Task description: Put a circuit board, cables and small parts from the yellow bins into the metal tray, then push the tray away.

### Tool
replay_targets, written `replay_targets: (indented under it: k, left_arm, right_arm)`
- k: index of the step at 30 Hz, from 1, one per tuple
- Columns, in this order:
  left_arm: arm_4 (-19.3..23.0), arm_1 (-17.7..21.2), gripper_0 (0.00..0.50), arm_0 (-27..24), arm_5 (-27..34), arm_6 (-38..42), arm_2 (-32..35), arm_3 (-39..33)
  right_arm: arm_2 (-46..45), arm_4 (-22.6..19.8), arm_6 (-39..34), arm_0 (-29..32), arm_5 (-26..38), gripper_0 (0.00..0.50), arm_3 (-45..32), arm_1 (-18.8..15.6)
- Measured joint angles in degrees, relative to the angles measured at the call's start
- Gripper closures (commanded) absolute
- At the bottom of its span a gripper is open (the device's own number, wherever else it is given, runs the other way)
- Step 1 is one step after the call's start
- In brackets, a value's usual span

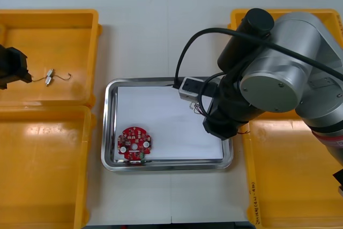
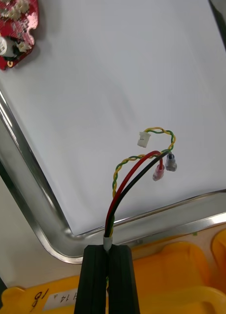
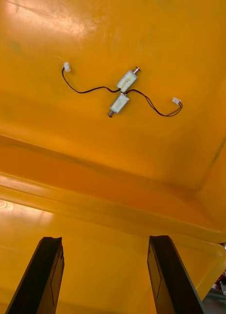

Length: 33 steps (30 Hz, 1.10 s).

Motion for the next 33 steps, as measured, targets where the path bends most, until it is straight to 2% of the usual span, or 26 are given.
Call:
replay_targets:
  k: [3,11,18,23,27,33]
  left_arm:
    - [-0.49,0.01,0.000,-1.05,0.00,-0.03,0.00,2.62]
    - [-3.47,0.01,0.000,-4.09,0.00,-0.25,-0.31,7.73]
    - [-3.94,0.02,0.000,-9.41,0.00,-1.86,-3.12,13.38]
    - [-3.93,0.03,0.000,-13.52,-0.01,-6.80,-5.17,18.78]
    - [-3.83,0.04,0.000,-16.60,-0.97,-12.54,-6.06,23.97]
    - [-3.73,0.04,0.000,-18.79,-6.94,-17.34,-6.11,30.28]
  right_arm:
    - [1.97,1.09,2.50,-0.29,-0.02,0.500,0.20,0.33]
    - [7.46,2.87,2.55,-1.22,-2.07,0.500,0.78,1.41]
    - [11.54,4.66,3.22,-3.25,-5.11,0.500,5.96,4.17]
    - [12.64,5.77,3.51,-4.15,-5.77,0.500,9.02,6.39]
    - [13.90,7.27,6.42,-4.61,-6.61,0.500,10.69,7.78]
    - [17.06,9.75,7.08,-5.05,-9.10,0.500,12.16,8.33]
